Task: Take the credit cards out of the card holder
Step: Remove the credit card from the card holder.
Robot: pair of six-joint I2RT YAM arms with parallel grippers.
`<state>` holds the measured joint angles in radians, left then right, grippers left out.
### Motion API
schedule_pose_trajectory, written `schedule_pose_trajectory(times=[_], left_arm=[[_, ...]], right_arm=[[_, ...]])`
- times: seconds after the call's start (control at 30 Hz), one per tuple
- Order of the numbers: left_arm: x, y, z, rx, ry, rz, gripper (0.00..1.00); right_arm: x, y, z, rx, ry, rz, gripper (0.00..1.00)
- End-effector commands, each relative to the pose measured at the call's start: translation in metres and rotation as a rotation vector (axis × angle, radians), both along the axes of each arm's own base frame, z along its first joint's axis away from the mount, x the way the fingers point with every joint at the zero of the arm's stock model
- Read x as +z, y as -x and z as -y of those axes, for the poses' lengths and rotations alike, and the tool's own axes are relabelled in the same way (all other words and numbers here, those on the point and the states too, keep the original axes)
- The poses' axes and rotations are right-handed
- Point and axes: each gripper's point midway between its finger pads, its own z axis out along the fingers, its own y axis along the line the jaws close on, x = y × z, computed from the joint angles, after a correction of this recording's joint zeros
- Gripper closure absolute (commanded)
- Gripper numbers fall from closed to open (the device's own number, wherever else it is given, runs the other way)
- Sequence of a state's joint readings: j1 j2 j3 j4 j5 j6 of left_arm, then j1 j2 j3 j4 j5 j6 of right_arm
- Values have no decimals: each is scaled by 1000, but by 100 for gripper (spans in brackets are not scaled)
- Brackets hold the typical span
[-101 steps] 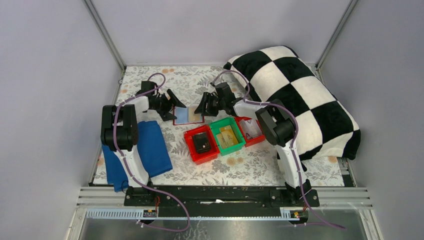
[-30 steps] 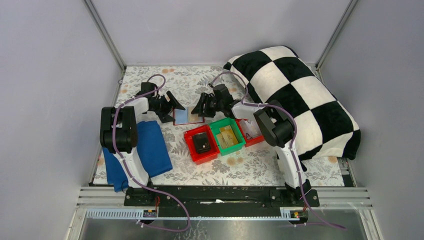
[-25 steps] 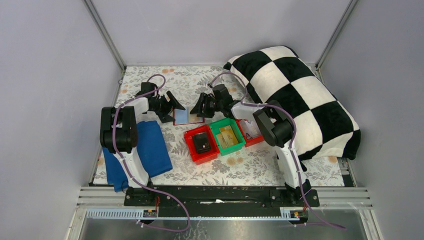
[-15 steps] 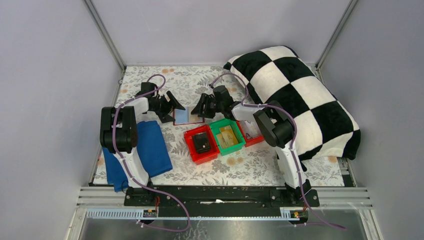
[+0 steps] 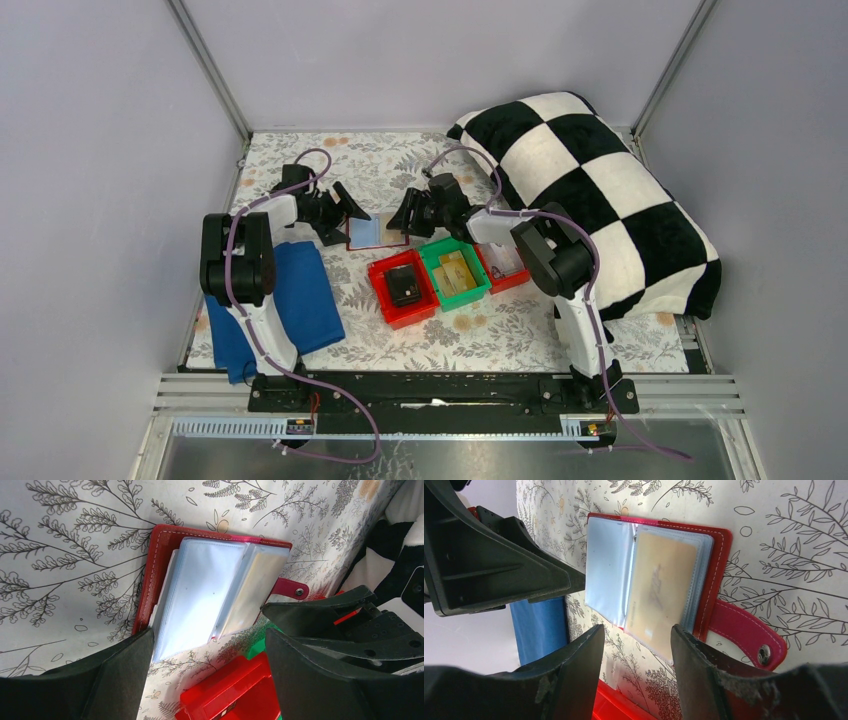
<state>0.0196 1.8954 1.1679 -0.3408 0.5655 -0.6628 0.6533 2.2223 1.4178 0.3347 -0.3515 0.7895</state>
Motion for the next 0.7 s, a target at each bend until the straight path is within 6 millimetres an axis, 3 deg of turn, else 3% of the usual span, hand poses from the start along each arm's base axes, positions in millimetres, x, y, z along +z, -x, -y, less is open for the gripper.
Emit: schedule_pose_trajectory(times=[0.0,0.67], left_arm=[[-9,3,8,-31,12,-4,14],[-11,4,8,-30,10,-9,14]], right_arm=[[23,-5,0,-16,-6,71,40],[17,0,4,-15,3,62,41]])
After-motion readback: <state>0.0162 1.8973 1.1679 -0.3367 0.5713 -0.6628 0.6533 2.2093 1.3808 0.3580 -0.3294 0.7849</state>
